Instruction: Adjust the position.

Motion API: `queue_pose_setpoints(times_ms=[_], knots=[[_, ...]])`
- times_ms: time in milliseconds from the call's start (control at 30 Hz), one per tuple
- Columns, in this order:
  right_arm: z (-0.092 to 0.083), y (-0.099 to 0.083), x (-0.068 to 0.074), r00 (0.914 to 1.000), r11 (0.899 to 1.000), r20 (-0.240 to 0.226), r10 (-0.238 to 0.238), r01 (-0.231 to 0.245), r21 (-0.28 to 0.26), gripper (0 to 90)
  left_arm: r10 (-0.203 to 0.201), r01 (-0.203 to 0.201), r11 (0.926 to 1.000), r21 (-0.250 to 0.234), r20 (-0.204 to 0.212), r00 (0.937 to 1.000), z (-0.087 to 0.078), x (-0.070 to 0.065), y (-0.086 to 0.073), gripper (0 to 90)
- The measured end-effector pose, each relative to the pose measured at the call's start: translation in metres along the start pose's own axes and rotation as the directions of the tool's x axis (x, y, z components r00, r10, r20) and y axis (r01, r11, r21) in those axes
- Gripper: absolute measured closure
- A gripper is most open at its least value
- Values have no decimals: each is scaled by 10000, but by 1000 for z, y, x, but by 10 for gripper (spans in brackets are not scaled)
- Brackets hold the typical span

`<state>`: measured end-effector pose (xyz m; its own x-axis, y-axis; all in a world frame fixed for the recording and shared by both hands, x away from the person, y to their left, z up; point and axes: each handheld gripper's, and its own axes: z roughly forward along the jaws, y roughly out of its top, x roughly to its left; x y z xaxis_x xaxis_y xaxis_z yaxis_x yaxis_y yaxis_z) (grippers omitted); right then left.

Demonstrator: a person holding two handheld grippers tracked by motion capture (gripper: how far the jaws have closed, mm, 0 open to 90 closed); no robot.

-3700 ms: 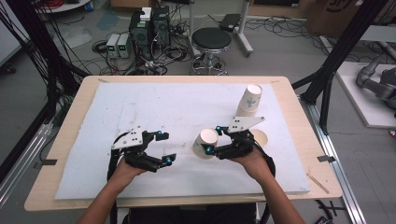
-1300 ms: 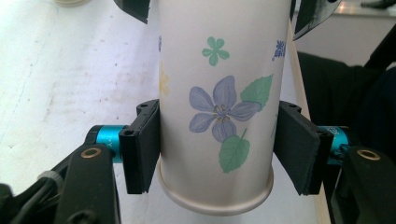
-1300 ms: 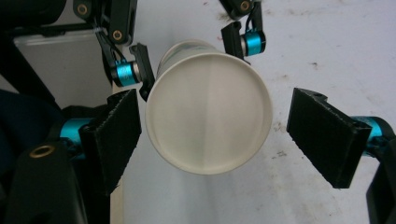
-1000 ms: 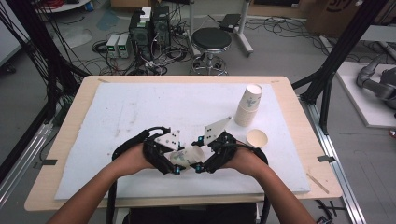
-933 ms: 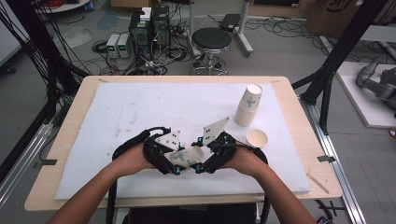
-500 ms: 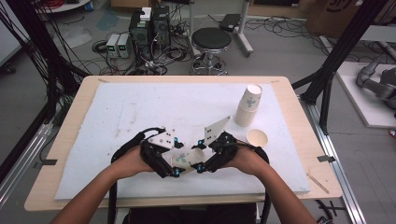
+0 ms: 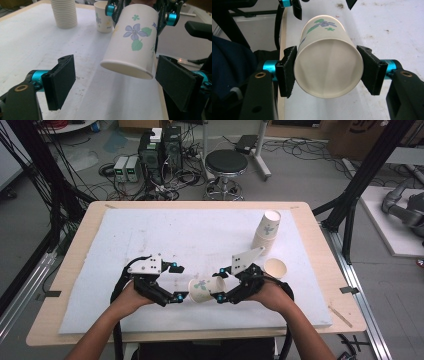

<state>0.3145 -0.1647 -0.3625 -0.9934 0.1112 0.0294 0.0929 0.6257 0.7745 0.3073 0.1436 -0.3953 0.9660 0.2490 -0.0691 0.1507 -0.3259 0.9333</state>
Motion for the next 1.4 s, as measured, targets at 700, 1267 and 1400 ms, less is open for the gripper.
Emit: queue_pose_setpoints(times_ms=[700,1267,1400], knots=[[-9,-22,4,9986,9895,162,498,-471,-1364,375,-250,264,9905,-1350,116,9996,6,-3,-11,163],[-9,-21,3,9975,9746,-312,633,-685,-2131,376,-69,203,9843,-1752,766,9970,22,-8,-7,163],[-10,-20,2,9956,9661,-563,745,-861,-2435,376,-38,206,9817,-1891,888,9960,22,-8,-6,162]])
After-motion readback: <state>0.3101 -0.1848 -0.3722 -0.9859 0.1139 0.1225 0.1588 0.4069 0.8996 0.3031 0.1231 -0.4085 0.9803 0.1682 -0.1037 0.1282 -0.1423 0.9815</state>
